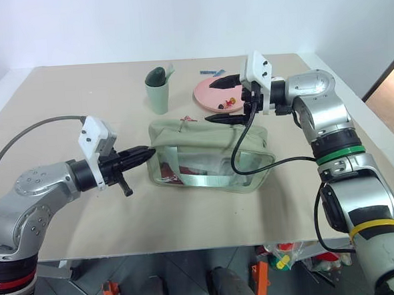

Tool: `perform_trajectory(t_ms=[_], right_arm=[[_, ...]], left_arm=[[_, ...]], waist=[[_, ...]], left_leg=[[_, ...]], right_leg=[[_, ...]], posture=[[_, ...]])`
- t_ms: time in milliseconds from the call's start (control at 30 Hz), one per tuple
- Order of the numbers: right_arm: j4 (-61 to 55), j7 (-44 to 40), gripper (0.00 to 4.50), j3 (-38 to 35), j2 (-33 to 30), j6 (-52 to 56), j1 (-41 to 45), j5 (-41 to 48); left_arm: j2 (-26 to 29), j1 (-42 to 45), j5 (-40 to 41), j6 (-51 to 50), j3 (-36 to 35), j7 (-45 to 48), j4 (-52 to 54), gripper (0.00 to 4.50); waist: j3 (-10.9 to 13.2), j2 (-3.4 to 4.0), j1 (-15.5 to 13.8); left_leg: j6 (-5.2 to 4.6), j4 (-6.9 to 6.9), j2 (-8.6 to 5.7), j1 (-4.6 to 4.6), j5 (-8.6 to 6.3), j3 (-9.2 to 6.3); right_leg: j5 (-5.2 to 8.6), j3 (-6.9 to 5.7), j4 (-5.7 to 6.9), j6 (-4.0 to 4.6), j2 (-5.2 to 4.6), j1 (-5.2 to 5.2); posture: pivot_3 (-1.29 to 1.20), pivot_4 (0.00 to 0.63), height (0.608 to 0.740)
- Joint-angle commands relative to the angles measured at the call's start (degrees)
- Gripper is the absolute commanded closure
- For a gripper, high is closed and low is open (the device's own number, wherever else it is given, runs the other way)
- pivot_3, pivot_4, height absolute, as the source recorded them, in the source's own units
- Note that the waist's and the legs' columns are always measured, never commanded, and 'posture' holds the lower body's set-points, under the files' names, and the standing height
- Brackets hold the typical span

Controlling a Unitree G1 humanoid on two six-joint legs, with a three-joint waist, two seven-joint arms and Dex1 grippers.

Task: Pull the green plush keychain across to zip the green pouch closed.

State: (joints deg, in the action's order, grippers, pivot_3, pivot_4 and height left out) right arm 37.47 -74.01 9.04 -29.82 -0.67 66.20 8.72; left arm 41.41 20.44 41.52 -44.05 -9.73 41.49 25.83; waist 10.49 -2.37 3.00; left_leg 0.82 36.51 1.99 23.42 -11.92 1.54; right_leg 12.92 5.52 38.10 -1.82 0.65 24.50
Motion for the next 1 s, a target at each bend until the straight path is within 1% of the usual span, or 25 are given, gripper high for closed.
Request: perform_trajectory(t_ms=[33,267,433,533,667,700,767,800,833,867,900,933,1000], right_arm=[[-1.63,-3.51,0.04,0.67,0.42,-1.24,-0.06,0.03],[-2.62,-6.94,0.04,2.38,2.21,-0.21,-1.45,-0.25],[-0.80,-5.98,0.04,3.26,4.51,-1.27,-1.43,-1.59],[0.69,-5.11,0.80,3.35,5.55,-1.99,-1.19,-2.31],[2.04,-5.02,2.25,3.22,6.17,-2.65,-0.91,-2.74],[2.45,-5.00,2.47,3.21,6.28,-2.87,-0.79,-2.82],[3.23,-4.79,3.26,3.06,6.44,-3.37,-0.50,-3.02],[3.61,-4.65,3.48,2.97,6.47,-3.77,-0.33,-3.14],[3.96,-4.37,3.48,2.76,6.50,-4.13,-0.13,-3.18],[4.22,-4.11,3.90,2.51,6.53,-4.32,0.07,-3.13],[4.37,-3.92,4.10,2.16,6.51,-4.60,0.27,-2.96],[4.48,-3.73,4.43,1.85,6.47,-4.92,0.48,-2.82],[4.41,-3.29,4.48,1.00,6.24,-5.26,1.02,-2.29]], left_arm=[[-0.09,2.06,0.09,0.42,-0.54,-1.26,1.17,4.50],[0.02,2.63,-0.01,0.49,-0.07,-1.83,1.26,4.50],[-0.16,3.19,0.06,0.45,0.39,-2.31,1.40,4.50],[-0.17,3.04,0.28,0.42,0.35,-2.54,1.70,4.50],[-0.18,2.77,0.30,0.48,0.26,-2.70,1.84,4.50],[-0.19,2.71,0.27,0.50,0.25,-2.75,1.85,4.50],[-0.20,2.68,0.18,0.54,0.30,-2.79,1.81,4.50],[-0.21,2.70,0.09,0.58,0.37,-2.79,1.76,4.50],[-0.26,2.75,-0.05,0.64,0.49,-2.84,1.66,4.50],[-0.31,2.80,-0.17,0.69,0.59,-2.89,1.57,4.50],[-0.40,2.82,-0.28,0.74,0.69,-2.98,1.50,4.50],[-0.53,2.84,-0.34,0.74,0.74,-3.12,1.45,4.50],[-0.98,2.89,-0.30,0.65,0.69,-3.64,1.35,4.50]], waist=[[0.00,0.00,0.00],[0.00,0.00,0.07],[0.00,0.00,0.10],[0.00,0.00,0.08],[0.00,0.00,0.05],[0.00,0.00,0.05],[0.00,0.00,0.05],[0.00,0.00,0.05],[0.00,0.00,0.05],[0.00,0.00,0.05],[0.00,0.00,0.05],[0.00,0.00,0.04],[0.00,0.00,0.05]], left_leg=[[0.00,0.00,0.01,-0.01,0.00,0.00],[0.01,0.02,0.08,-0.03,0.01,0.00],[0.01,0.02,0.08,-0.03,0.01,0.00],[0.01,0.02,0.08,-0.02,0.01,-0.01],[0.01,0.02,0.04,0.00,0.01,-0.01],[0.01,0.02,0.04,0.00,0.01,-0.01],[0.01,0.02,0.02,0.00,0.01,-0.01],[0.01,0.02,0.03,0.00,0.01,-0.01],[0.01,0.02,0.03,-0.01,0.01,-0.02],[0.01,0.02,0.04,-0.01,0.01,-0.03],[0.01,0.02,0.04,-0.01,0.01,-0.03],[0.01,0.02,0.04,-0.01,0.01,-0.03],[0.02,0.02,0.04,-0.01,0.01,-0.02]], right_leg=[[0.00,-0.02,0.00,0.00,0.01,0.00],[0.00,-0.04,0.02,0.01,0.06,-0.01],[-0.01,-0.04,0.02,0.02,0.06,0.00],[-0.03,-0.06,0.02,0.05,0.06,0.00],[-0.03,-0.04,0.02,0.06,0.02,0.00],[-0.03,-0.05,0.01,0.06,0.01,-0.01],[-0.03,-0.04,0.01,0.06,0.01,0.00],[-0.03,-0.05,0.01,0.06,0.02,-0.01],[-0.03,-0.06,0.02,0.06,0.02,-0.01],[-0.03,-0.06,0.02,0.06,0.03,-0.01],[-0.03,-0.06,0.02,0.06,0.03,-0.01],[-0.03,-0.06,0.02,0.06,0.03,-0.01],[-0.03,-0.05,0.02,0.06,0.02,-0.01]], posture=[[0.00,0.150,0.740],[0.00,0.150,0.740],[0.00,0.150,0.740],[0.00,0.150,0.740],[0.00,0.150,0.740],[0.00,0.150,0.740],[0.00,0.150,0.740],[0.00,0.150,0.740],[0.00,0.150,0.740],[0.00,0.150,0.740],[0.00,0.150,0.740],[0.00,0.150,0.740],[0.00,0.150,0.740]])
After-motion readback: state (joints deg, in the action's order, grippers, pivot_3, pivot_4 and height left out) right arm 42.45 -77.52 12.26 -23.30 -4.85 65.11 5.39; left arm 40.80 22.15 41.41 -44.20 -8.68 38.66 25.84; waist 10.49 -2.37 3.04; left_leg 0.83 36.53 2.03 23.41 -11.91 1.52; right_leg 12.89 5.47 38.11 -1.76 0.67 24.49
